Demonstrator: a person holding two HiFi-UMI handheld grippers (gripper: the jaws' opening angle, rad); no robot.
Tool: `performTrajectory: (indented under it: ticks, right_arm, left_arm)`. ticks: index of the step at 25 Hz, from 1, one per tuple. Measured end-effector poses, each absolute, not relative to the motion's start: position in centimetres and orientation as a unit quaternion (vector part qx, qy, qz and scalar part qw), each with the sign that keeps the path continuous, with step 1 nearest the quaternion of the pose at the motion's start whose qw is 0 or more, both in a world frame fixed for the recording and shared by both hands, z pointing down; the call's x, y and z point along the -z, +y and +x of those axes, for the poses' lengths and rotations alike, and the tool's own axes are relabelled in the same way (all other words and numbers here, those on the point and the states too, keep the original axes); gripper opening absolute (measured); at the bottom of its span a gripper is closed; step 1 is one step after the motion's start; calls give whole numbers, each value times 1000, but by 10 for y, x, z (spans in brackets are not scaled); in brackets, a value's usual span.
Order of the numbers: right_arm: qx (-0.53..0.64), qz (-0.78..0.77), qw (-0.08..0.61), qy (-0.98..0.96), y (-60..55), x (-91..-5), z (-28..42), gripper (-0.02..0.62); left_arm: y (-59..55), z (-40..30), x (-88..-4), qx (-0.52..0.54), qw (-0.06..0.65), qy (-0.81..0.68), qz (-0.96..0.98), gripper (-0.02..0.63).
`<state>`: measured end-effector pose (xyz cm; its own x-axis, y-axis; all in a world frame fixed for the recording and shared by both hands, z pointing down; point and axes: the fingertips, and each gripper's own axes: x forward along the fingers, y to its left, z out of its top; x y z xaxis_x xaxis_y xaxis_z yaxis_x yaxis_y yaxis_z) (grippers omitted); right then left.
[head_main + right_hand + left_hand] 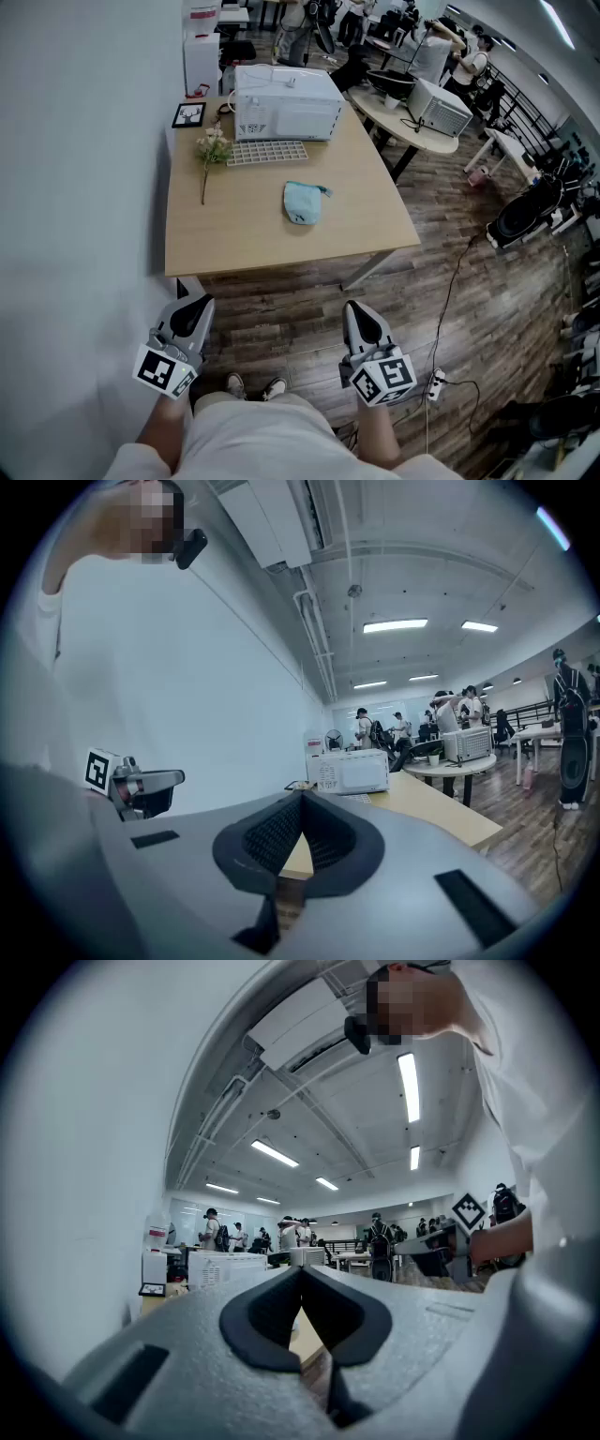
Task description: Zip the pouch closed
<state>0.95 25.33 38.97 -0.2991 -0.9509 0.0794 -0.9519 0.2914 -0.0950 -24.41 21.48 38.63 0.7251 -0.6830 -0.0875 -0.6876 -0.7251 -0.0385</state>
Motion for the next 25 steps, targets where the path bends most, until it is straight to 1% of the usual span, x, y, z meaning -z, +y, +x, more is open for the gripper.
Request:
performTrajectory:
  ticks: [5, 13, 20, 24, 25]
  right_arm:
    - [-61, 605, 1, -794, 288, -374, 19, 2]
    - [-48, 606, 4, -794, 296, -370, 25, 2]
    - [-74, 572, -11, -817, 293, -372, 19, 2]
    - [-74, 574, -25, -815, 291, -364, 33, 3]
    - [-74, 576, -28, -814, 291, -362, 39, 27]
  left_arm:
    - [238, -232, -361, -36, 41, 359, -932, 14]
    - [247, -224, -371, -35, 30, 356, -934, 14]
    - [245, -231, -372, -31, 33, 369, -928, 14]
    - [240, -243, -367, -32, 45, 395, -917, 15]
    - [239, -245, -366, -33, 46, 400, -915, 15]
